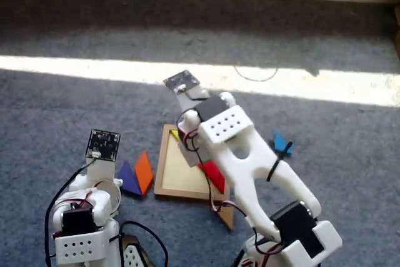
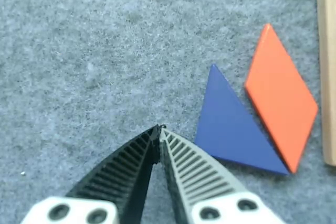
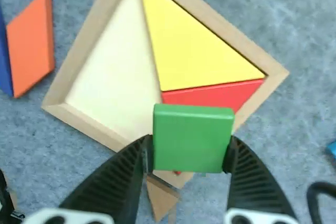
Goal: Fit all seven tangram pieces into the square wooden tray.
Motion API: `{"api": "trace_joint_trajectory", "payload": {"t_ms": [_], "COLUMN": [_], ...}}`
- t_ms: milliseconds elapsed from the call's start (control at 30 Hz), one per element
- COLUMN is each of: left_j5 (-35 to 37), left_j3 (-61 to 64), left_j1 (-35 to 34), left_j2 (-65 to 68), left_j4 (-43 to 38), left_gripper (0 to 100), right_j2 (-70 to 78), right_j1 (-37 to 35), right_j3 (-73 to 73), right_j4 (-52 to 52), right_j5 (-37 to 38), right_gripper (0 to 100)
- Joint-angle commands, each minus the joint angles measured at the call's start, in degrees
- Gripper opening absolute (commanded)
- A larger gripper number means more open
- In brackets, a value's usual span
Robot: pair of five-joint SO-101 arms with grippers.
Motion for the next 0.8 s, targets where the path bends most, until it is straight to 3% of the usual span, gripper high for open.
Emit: {"api": "trace_joint_trajectory", "payload": {"t_ms": [0,267,433,633,767], "left_j5": [0.35,0.35,0.35,0.35,0.35], "left_j3": [1.10,1.10,1.10,1.10,1.10], "left_j1": [-0.66,-0.66,-0.66,-0.66,-0.66], "left_j2": [-1.63,-1.63,-1.63,-1.63,-1.63], "left_j4": [0.44,0.44,0.44,0.44,0.44], "left_gripper": [3,3,3,3,3], "right_j2": [-3.21,-2.51,5.14,7.08,6.99], "right_j1": [-5.23,-8.57,-9.19,-9.19,-9.19], "right_j3": [3.74,10.86,10.24,7.43,7.43], "right_j4": [-7.78,-17.27,-17.01,-13.58,-13.49], "right_j5": [-2.73,-2.64,-2.55,-2.55,-2.55], "right_gripper": [17.0,17.0,17.6,29.2,29.8]}}
